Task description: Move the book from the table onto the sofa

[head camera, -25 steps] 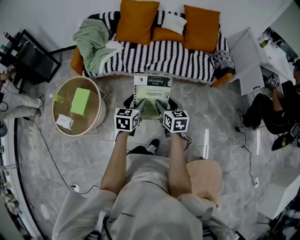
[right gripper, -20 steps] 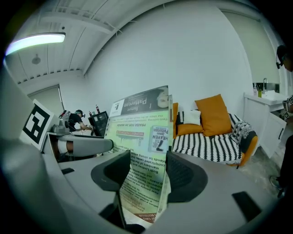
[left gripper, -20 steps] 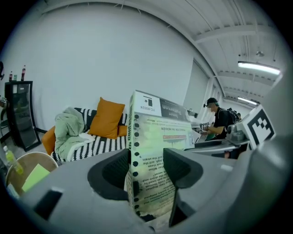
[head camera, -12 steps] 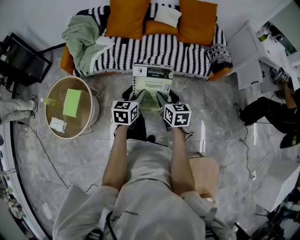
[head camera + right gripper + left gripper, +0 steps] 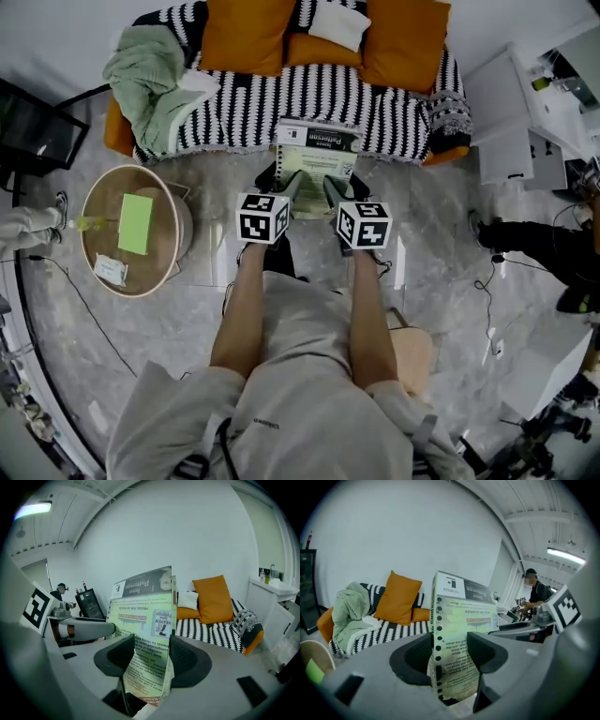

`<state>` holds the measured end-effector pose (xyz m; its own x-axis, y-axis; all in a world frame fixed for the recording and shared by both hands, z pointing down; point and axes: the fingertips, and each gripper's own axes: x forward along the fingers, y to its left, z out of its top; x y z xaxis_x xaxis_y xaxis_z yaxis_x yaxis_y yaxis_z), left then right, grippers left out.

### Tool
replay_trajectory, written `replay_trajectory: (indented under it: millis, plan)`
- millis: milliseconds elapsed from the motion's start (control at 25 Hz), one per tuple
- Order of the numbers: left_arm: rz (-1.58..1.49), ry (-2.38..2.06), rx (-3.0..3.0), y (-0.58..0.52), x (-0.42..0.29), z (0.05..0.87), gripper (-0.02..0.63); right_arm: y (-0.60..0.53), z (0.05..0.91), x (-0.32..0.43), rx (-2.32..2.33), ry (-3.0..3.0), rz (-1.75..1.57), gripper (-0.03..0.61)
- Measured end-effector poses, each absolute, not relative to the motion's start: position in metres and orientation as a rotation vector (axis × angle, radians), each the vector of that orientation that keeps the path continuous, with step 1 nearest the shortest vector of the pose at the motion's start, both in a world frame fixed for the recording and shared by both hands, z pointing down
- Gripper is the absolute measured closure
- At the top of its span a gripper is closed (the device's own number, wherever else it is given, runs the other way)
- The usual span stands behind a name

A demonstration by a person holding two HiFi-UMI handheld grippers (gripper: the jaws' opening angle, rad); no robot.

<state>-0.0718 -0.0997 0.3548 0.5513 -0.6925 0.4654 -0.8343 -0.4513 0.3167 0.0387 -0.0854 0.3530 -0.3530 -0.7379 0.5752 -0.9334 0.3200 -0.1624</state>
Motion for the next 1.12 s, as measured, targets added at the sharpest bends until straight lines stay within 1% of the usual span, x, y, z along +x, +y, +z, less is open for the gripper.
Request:
replay_trajectory:
  millis: [120,360,600,800,1120]
  plan:
    - [0.359,-1.211,2.244,-0.141,-0.079,0.372,0.373,-0.127,0.369,0.032,1.46,-2.177,0.705,0.348]
    - [0.434,-1.133,2.243,-0.238,-0.084,0.402,0.373,-0.22,0.403,0.027,1.488,-2.132,0.883,0.348]
    - [0.495,-1.07,2.136,-0.294,-0.095,0.447,0.373,-0.28,0.446,0.016,1.432,-2.042,0.989,0.348]
    - [0.61,-1.02,2.121,-0.346,-0.105,0.485,0.373,-0.335,0.49,0.004,1.385,-2.011,1.098,0.348]
    - [0.666,-0.93,2.063,-0.413,-0.104,0.554,0.376,-0.396,0.564,0.006,1.368,-1.954,1.211,0.348]
